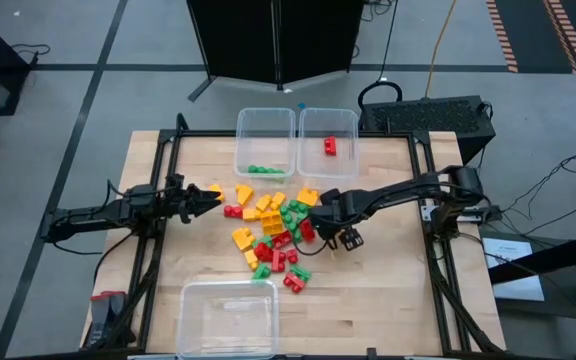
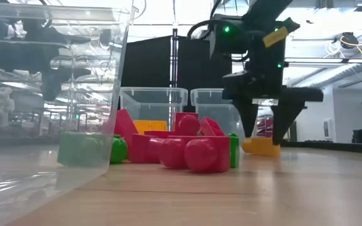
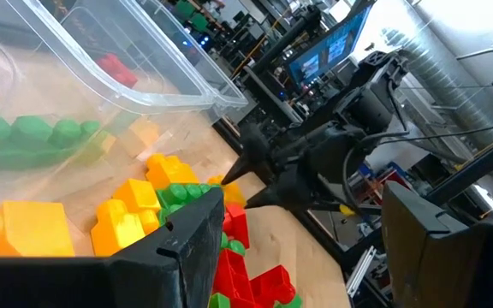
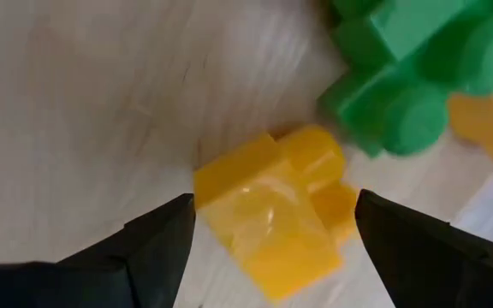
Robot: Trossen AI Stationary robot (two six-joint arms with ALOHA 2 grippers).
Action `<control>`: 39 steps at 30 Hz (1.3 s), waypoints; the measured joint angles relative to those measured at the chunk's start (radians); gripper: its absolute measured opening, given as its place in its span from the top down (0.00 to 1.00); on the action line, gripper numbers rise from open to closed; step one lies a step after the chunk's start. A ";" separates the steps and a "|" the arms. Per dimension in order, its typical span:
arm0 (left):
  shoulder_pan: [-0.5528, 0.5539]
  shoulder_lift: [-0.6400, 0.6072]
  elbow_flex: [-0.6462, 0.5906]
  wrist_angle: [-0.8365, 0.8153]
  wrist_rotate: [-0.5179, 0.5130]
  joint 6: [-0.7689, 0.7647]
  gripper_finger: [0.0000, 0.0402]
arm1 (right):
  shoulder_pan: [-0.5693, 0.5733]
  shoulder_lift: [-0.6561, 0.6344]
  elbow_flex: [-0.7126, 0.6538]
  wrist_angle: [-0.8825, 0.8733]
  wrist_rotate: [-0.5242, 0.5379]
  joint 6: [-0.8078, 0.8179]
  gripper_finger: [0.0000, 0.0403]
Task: Sort blocks
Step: Put the yellow game piece into the bottom transparent bin
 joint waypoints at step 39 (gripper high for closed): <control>0.000 0.000 0.000 0.000 0.009 -0.003 0.48 | 0.001 0.115 0.366 -0.130 -0.038 0.250 0.84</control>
